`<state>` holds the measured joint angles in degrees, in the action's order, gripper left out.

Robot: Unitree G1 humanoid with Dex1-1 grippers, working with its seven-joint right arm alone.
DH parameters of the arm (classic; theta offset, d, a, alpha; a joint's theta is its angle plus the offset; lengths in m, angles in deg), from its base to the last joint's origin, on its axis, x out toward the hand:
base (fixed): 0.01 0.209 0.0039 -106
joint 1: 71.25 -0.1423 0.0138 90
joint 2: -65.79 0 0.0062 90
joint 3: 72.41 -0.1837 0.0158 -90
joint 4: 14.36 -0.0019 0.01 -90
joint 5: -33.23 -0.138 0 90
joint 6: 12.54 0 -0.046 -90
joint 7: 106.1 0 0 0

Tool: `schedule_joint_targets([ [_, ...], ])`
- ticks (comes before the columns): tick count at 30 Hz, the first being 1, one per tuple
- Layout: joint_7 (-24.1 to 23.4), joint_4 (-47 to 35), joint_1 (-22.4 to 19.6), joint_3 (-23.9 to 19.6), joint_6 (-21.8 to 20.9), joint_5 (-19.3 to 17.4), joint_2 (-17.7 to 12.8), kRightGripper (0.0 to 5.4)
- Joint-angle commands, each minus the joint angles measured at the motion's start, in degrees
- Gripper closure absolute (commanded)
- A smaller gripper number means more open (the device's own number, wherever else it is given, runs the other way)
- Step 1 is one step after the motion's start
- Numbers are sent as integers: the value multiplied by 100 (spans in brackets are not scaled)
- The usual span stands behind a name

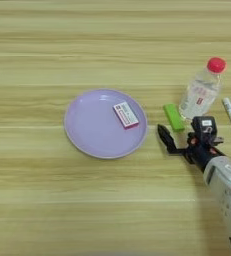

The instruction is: Move the objects on the table

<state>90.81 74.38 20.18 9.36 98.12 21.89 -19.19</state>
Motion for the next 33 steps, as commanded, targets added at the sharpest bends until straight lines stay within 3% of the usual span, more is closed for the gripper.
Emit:
schedule_joint_targets([
  [1, 12, -24, -278, 6, -169, -22, -57, 3],
  [16, 46, 208, -375, 42, -247, -46, -37, 3],
  [33, 95, 438, -483, 79, -327, -44, 5, 197],
])
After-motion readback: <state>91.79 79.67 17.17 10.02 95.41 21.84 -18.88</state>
